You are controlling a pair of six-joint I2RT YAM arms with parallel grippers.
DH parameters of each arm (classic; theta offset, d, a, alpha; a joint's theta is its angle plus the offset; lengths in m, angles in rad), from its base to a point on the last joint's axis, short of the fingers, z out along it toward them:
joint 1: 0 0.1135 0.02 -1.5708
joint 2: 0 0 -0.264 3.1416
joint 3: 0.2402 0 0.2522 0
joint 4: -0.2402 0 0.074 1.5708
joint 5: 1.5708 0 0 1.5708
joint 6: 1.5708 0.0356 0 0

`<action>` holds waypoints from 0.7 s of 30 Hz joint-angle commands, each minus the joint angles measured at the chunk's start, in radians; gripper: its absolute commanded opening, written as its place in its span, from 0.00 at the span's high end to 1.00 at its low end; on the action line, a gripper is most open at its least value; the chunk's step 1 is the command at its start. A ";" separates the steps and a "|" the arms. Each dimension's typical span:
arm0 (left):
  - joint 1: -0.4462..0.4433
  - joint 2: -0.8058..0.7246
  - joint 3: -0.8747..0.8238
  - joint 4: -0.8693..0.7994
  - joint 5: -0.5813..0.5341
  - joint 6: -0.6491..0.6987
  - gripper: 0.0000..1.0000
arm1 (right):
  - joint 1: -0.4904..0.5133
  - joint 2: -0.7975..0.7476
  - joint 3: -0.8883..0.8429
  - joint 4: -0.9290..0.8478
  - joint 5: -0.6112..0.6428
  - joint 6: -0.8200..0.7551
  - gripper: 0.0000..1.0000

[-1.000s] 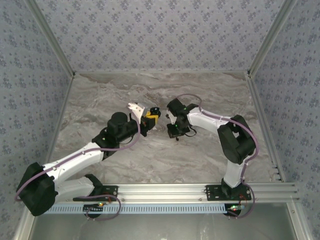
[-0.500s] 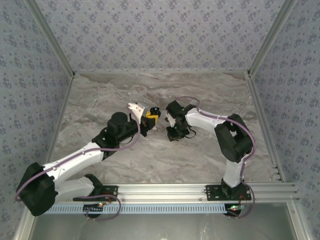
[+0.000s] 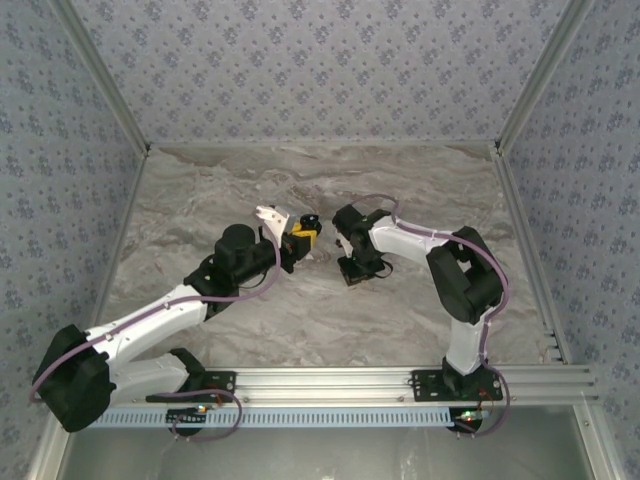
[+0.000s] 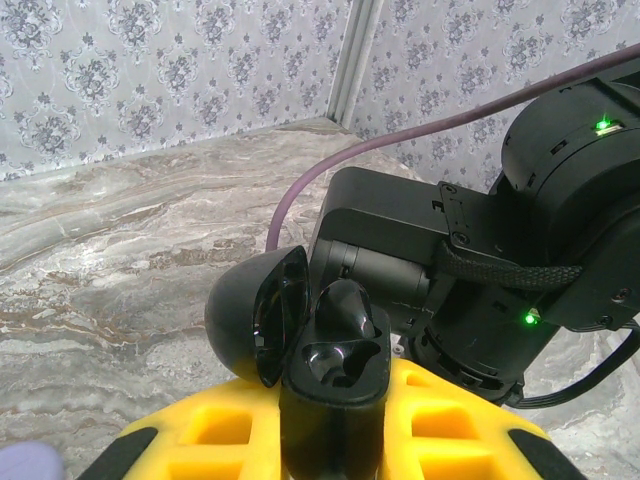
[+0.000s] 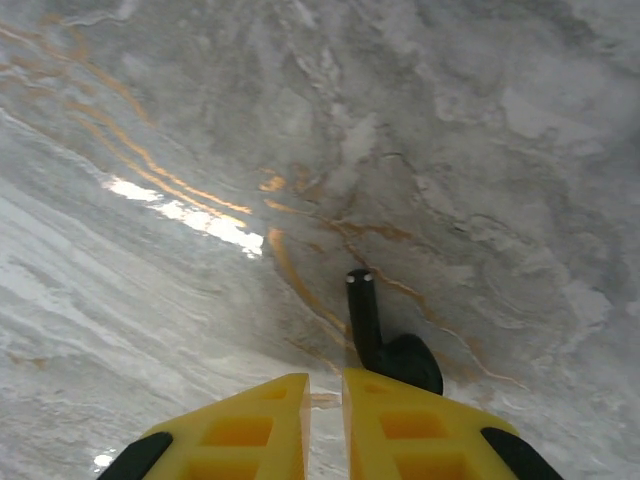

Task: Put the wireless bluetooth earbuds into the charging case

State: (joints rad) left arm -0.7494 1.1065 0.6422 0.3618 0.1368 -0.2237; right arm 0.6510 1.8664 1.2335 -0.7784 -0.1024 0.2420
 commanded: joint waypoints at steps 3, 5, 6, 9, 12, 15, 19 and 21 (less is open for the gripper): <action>-0.008 -0.021 0.008 0.016 -0.008 0.018 0.83 | 0.009 0.011 0.036 -0.059 0.118 0.015 0.83; -0.008 -0.020 0.007 0.018 -0.007 0.018 0.82 | 0.008 0.011 0.038 -0.062 0.144 0.020 0.83; -0.009 -0.020 0.007 0.018 -0.008 0.018 0.83 | 0.008 0.013 0.040 -0.062 0.153 0.023 0.83; -0.008 -0.022 0.007 0.016 -0.009 0.018 0.83 | 0.008 0.020 0.047 -0.064 0.184 0.037 0.83; -0.009 -0.022 0.008 0.016 -0.008 0.020 0.83 | 0.007 0.032 0.057 -0.068 0.215 0.050 0.83; -0.009 -0.022 0.008 0.016 -0.008 0.018 0.82 | 0.006 0.042 0.066 -0.069 0.246 0.062 0.84; -0.009 -0.022 0.008 0.017 -0.008 0.020 0.83 | -0.002 0.046 0.068 -0.046 0.242 0.070 0.84; -0.008 -0.022 0.009 0.014 -0.009 0.022 0.82 | -0.006 0.054 0.074 -0.035 0.241 0.074 0.84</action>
State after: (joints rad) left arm -0.7494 1.1065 0.6422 0.3618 0.1371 -0.2234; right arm 0.6502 1.8965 1.2755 -0.8112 0.1093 0.2878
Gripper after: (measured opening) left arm 0.194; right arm 0.158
